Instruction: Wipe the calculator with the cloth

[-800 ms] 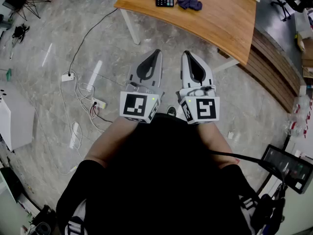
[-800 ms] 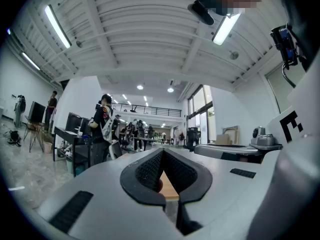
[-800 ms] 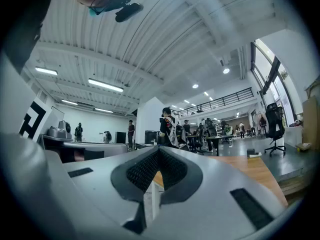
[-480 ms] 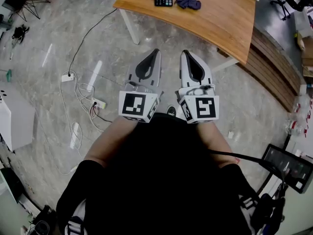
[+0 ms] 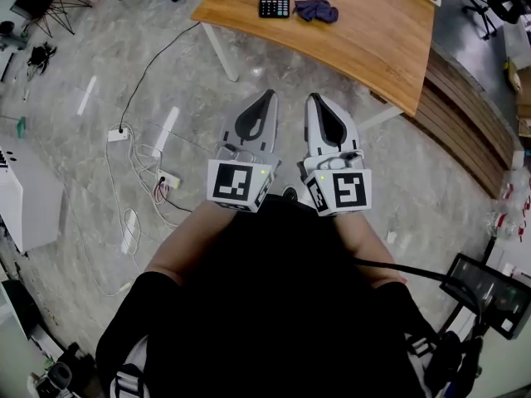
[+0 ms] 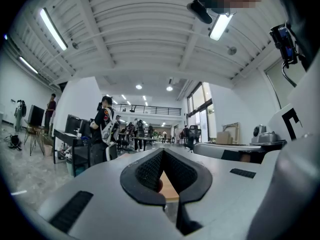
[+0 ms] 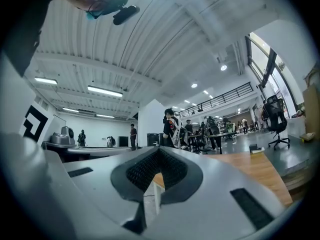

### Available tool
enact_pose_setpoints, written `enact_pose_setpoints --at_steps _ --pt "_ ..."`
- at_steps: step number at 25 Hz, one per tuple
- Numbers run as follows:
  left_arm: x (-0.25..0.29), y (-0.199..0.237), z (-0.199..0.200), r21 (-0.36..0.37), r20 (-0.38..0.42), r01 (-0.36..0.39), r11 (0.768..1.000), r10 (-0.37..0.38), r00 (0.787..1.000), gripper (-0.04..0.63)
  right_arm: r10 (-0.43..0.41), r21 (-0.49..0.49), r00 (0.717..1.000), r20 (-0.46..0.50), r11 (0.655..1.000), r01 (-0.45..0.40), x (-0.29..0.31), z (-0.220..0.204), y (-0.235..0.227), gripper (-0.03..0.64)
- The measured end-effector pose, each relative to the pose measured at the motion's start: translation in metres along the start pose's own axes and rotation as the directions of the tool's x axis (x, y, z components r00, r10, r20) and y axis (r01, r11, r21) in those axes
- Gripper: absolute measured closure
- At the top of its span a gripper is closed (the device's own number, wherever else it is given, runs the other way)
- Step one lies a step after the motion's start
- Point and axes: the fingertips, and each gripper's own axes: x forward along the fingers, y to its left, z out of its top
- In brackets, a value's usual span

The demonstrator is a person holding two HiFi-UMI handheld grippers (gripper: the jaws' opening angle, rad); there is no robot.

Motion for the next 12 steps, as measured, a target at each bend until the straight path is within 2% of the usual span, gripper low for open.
enact_pose_setpoints --at_steps 6,12 --pt "0.02 -0.02 -0.005 0.009 -0.006 -0.055 0.998 0.055 0.998 0.597 0.035 0.004 0.999 -0.008 0.999 -0.035 -0.004 -0.001 -0.03 0.601" --pt "0.036 -0.009 -0.014 0.028 -0.018 -0.099 0.995 0.1 0.995 0.596 0.065 0.023 0.997 -0.043 0.998 -0.064 0.012 -0.017 -0.044 0.601"
